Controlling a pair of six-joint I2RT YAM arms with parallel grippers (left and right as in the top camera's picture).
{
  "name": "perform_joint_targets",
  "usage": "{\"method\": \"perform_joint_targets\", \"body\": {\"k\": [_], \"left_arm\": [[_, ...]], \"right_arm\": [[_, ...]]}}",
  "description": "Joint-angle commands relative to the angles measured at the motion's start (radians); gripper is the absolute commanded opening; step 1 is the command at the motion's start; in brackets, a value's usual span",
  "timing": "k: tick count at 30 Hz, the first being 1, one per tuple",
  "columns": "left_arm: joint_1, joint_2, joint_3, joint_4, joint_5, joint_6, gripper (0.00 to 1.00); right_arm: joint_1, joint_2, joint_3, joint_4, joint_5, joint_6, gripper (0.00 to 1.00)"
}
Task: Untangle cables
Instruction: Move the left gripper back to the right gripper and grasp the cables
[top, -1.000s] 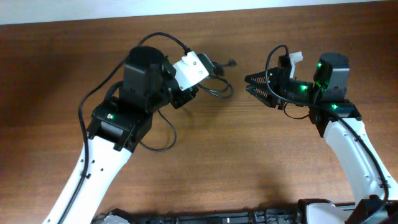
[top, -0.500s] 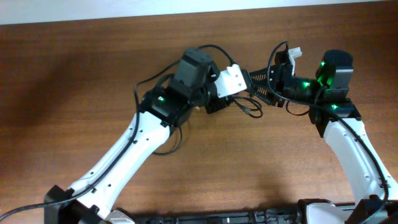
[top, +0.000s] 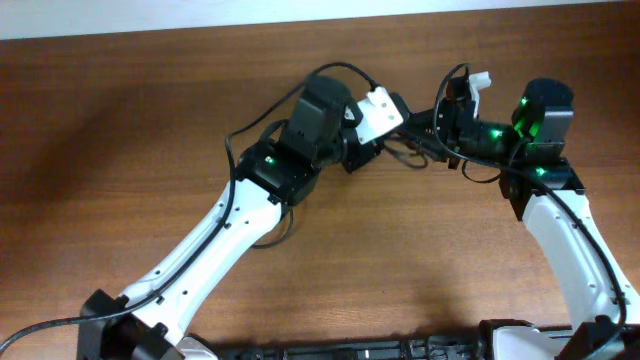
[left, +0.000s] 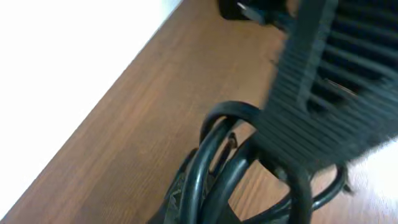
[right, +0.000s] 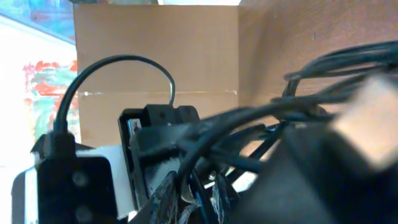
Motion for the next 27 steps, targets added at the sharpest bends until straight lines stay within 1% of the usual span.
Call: {"method": "perform_joint_targets", "body": {"k": [1,6,7,11,12,14,16,18,20,21,22,24,25,27], "left_arm": [[-0.001,-0.020,0.023,0.098,-0.037,-0.162,0.00],[-0.001,-0.071,0.023,0.100,-0.037,-0.174,0.00],[-0.001,-0.103,0.023,0.091,-0.036,-0.204,0.00],[-0.001,-0.154,0.023,0.049,-0.038,-0.202,0.00],[-0.001,-0.153,0.023,0.038,-0.038,-0.202,0.00],[-0.001,-0.152,0.023,0.018,-0.038,-0.202,0.00],[-0.001,-0.151,0.023,0.003,-0.098,-0.203,0.00],[-0.001,-0.146,0.023,-0.008,-0.154,-0.203,0.00],[-0.005,-0.138,0.023,-0.024,-0.153,-0.203,0.00],[-0.006,-0.138,0.023,-0.030,-0.152,-0.204,0.00],[-0.007,-0.138,0.023,-0.033,-0.152,-0.204,0.00],[-0.007,-0.138,0.023,-0.034,-0.148,-0.225,0.00],[-0.008,-0.138,0.023,-0.034,-0.133,-0.240,0.00],[-0.022,-0.138,0.023,-0.034,-0.080,-0.240,0.00]], "right_arm": [[0.024,-0.003,-0.006,-0.016,0.001,-0.034,0.15],[0.024,-0.003,-0.006,-0.016,0.054,-0.034,0.16],[0.024,-0.003,-0.006,-0.016,0.071,-0.034,0.17],[0.024,-0.003,-0.006,-0.016,0.071,-0.035,0.17],[0.024,-0.003,-0.006,-0.010,0.055,-0.076,0.17],[0.024,-0.003,-0.006,0.046,-0.003,-0.130,0.17],[0.025,-0.003,-0.006,0.177,-0.067,-0.131,0.17],[0.037,-0.005,-0.006,0.271,-0.084,-0.100,0.21],[0.065,-0.005,-0.006,0.359,-0.072,-0.090,0.25],[0.072,-0.005,-0.006,0.363,-0.055,-0.090,0.30],[0.077,-0.005,-0.006,0.362,-0.032,-0.090,0.39],[0.077,-0.005,-0.006,0.362,-0.006,-0.090,0.52],[0.077,-0.005,-0.006,0.362,0.003,-0.090,0.54],[0.077,-0.005,-0.006,0.363,0.019,-0.090,0.54]]}}
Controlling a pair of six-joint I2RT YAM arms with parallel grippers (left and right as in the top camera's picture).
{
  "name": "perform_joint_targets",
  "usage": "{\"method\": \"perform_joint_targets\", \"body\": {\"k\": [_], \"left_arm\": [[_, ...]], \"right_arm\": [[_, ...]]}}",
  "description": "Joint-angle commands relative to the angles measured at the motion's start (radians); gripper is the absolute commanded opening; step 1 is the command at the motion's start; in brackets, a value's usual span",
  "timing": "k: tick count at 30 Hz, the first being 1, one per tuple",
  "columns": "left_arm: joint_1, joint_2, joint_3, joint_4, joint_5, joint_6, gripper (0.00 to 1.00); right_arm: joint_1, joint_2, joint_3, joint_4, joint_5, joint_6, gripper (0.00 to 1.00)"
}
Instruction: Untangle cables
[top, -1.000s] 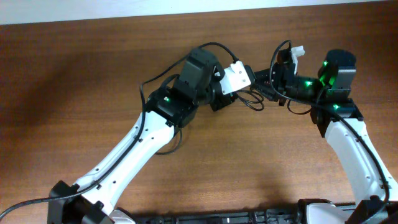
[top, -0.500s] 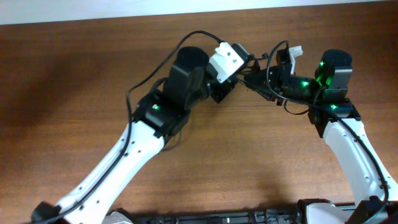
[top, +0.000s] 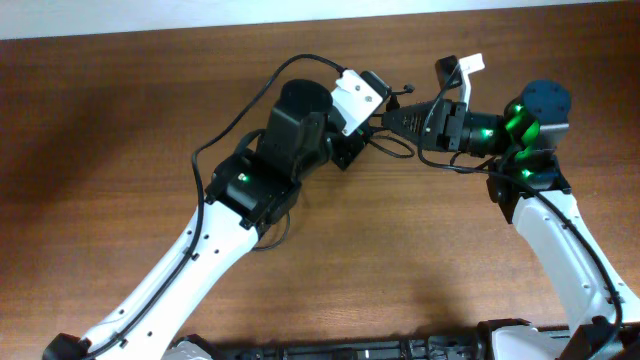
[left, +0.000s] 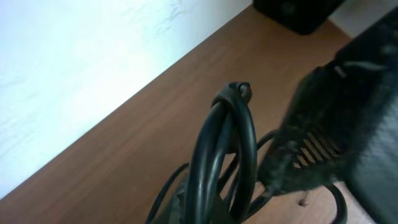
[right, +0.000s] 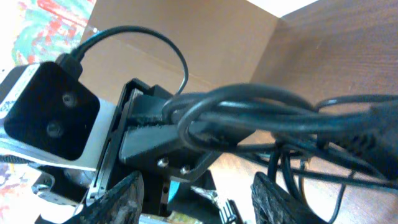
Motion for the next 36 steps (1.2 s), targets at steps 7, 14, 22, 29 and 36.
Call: {"method": "perform_joint_targets", "body": {"k": [7,14,22,29,36], "left_arm": [[-0.084,0.000,0.023,0.006,0.027,-0.025,0.00],[-0.084,-0.039,0.023,0.000,0.010,-0.026,0.00],[-0.085,-0.090,0.023,0.000,0.100,-0.055,0.00],[-0.084,-0.173,0.023,0.000,0.148,-0.055,0.00],[-0.084,-0.240,0.023,0.049,0.148,-0.055,0.00]], "right_arm": [[0.004,-0.004,0.002,0.006,0.063,-0.003,0.50],[0.003,-0.004,0.002,-0.075,0.123,-0.052,0.25],[0.004,-0.003,0.002,-0.161,0.192,-0.052,0.24],[0.004,-0.003,0.002,-0.368,0.291,-0.118,0.24],[0.004,-0.003,0.002,-0.592,0.354,-0.224,0.23]]}}
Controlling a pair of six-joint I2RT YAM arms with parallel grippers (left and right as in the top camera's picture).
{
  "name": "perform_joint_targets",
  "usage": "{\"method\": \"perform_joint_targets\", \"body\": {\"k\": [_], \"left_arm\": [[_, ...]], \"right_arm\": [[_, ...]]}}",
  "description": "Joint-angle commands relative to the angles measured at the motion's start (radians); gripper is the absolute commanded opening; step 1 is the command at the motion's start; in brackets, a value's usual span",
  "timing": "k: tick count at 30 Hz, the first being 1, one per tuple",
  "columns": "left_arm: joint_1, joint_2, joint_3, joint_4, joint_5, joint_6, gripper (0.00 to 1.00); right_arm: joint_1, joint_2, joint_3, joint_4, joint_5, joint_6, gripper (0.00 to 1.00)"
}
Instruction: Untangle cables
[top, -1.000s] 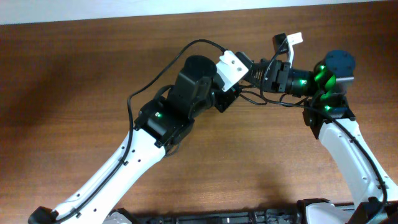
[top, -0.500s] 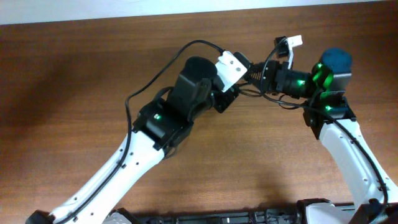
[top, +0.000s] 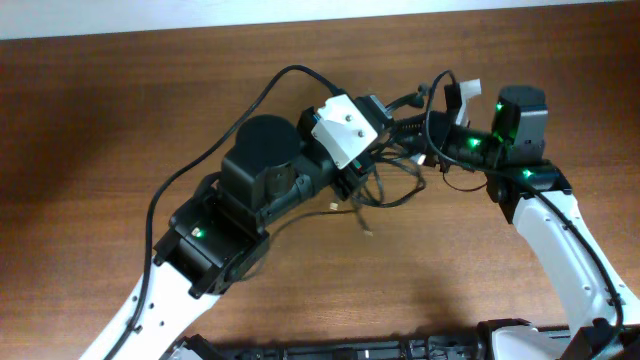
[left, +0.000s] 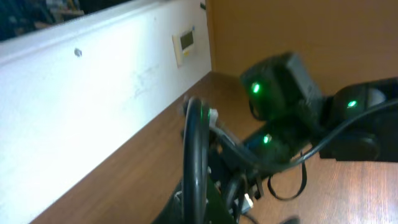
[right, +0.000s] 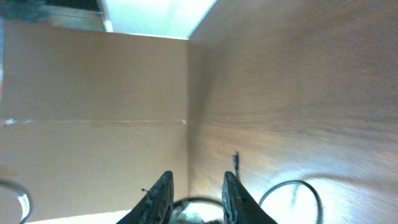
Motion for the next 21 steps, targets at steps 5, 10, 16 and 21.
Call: {"method": "perform_joint_targets", "body": {"k": [5,10,16,21], "left_arm": [[-0.006,-0.022,0.023,0.028,-0.135,-0.010,0.00],[-0.006,-0.022,0.023,0.008,-0.433,-0.101,0.00],[0.010,-0.021,0.023,-0.005,-0.601,-0.376,0.00],[0.059,-0.013,0.023,0.002,-0.613,-0.663,0.00]], "right_arm": [[0.003,0.003,-0.002,-0.062,0.037,-0.075,0.20],[0.003,0.002,-0.002,-0.035,-0.001,-0.120,0.48],[0.002,-0.010,-0.001,0.175,-0.136,-0.141,0.73],[0.002,-0.134,-0.001,0.164,-0.050,-0.137,0.99]]}}
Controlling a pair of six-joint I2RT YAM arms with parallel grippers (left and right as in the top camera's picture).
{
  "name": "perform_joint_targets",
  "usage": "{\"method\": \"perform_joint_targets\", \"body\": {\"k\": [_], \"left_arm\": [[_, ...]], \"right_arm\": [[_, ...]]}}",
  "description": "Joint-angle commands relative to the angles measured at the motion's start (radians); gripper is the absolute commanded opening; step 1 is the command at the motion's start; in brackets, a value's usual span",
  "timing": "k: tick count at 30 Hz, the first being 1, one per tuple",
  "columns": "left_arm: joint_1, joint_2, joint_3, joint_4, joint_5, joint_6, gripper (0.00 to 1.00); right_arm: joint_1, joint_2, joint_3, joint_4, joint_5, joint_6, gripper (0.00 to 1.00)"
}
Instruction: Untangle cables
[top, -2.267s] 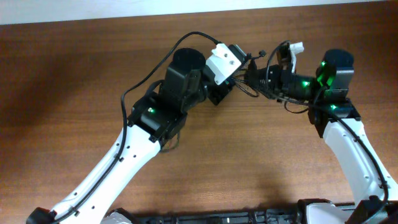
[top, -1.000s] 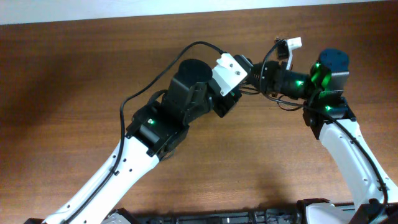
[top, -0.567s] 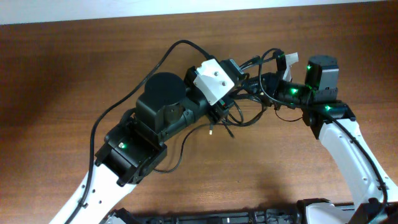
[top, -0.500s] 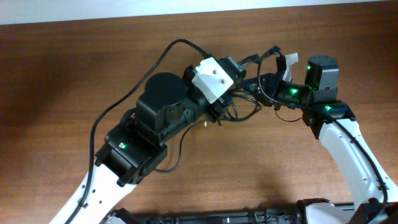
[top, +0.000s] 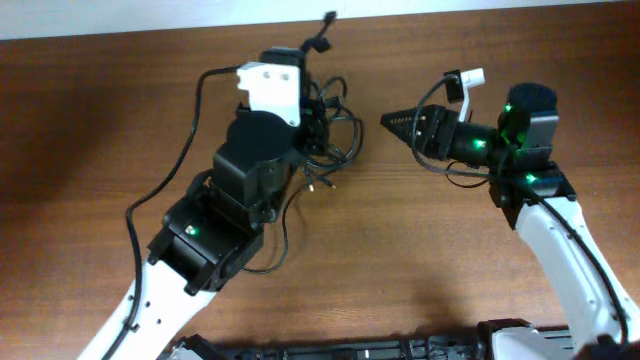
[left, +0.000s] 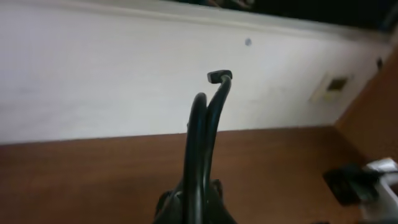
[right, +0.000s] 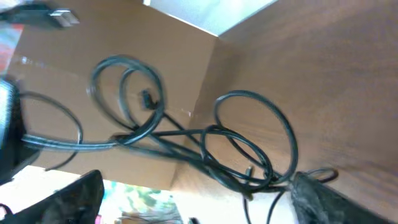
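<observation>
The black cable tangle (top: 330, 140) hangs in loops from my left gripper (left: 198, 202), which is shut on it at the back middle of the table. One doubled strand (left: 202, 137) rises from the jaws, and its plug end (top: 326, 18) sticks up towards the wall. My right gripper (top: 392, 120) points left, a short way right of the tangle and apart from it. Its fingers (right: 78, 196) stand wide open with nothing between them. In the right wrist view the cable loops (right: 249, 143) hang ahead of the open jaws.
The wooden table (top: 420, 270) carries both arms. The left arm's own black lead (top: 200, 120) curves along its left side. A white wall (left: 93, 74) runs along the table's back edge. A white clip (top: 470, 77) sits on top of the right wrist.
My left gripper has moved left and back with the tangle. My right gripper, whose fingers were close together at the cables, now stands wide open and clear of them.
Both grippers were pressed together at the tangle near the back middle. They stayed there, with cable loops across the right jaws. Then the left wrist stood higher with loops hanging between the grippers. Now the left alone holds the tangle.
</observation>
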Motion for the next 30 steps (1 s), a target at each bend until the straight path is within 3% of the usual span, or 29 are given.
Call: {"method": "perform_joint_targets", "body": {"k": [1,5,9,15,21,25,30], "left_arm": [[0.028,-0.005,0.023,0.023,-0.031,-0.242,0.00],[0.024,-0.002,0.023,0.041,-0.027,-0.437,0.00],[0.024,0.006,0.023,0.041,-0.014,-0.612,0.00],[0.023,0.064,0.023,0.076,0.249,-0.723,0.00],[0.023,0.097,0.023,0.159,0.353,-0.723,0.00],[0.024,0.097,0.023,0.254,0.499,-0.723,0.00],[0.024,0.090,0.023,0.261,0.569,-0.722,0.00]], "right_arm": [[0.002,-0.114,0.004,-0.028,0.093,0.000,1.00],[0.002,-0.239,0.004,-0.180,0.252,-0.091,1.00],[0.003,-0.346,0.044,-0.400,0.396,-0.272,1.00],[0.005,-0.401,0.050,-0.563,0.387,-0.621,0.99],[0.005,-0.352,0.049,-0.567,0.392,-0.623,0.99],[0.005,-0.281,0.049,-0.585,0.538,-0.609,0.99],[0.002,-0.159,0.049,-0.637,1.063,-0.328,0.99]]}}
